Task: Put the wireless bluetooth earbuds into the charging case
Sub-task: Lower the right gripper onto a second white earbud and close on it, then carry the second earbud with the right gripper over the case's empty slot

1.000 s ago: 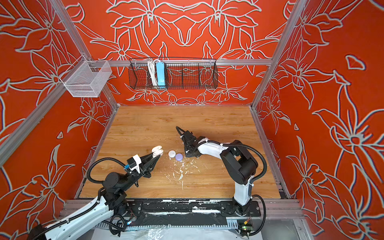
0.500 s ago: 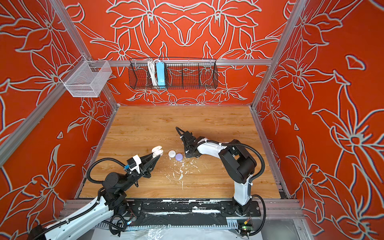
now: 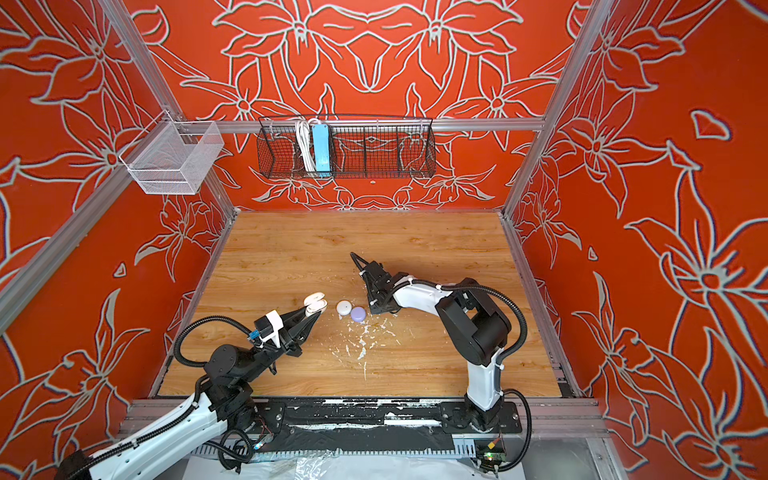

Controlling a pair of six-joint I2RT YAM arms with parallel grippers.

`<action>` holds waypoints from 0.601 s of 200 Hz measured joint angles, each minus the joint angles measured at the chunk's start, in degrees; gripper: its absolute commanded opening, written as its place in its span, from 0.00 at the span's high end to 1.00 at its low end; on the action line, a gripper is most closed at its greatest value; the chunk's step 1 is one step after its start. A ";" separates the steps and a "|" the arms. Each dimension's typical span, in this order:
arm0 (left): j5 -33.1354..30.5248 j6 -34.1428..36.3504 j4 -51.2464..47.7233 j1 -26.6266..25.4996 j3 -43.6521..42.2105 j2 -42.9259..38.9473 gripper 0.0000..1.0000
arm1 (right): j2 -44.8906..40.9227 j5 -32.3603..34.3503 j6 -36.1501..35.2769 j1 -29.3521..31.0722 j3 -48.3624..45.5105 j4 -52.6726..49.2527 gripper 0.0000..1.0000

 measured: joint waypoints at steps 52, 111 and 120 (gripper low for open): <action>0.11 0.04 -0.09 0.00 0.00 0.00 1.00 | 0.04 0.15 -0.55 0.00 0.02 0.26 0.79; 0.00 0.04 -0.33 0.00 0.00 0.31 1.00 | -1.66 0.63 -0.72 0.02 -1.20 -0.28 0.83; -0.37 0.04 -0.28 0.00 0.00 0.68 1.00 | -3.54 1.14 -1.11 0.31 -2.64 -0.55 0.83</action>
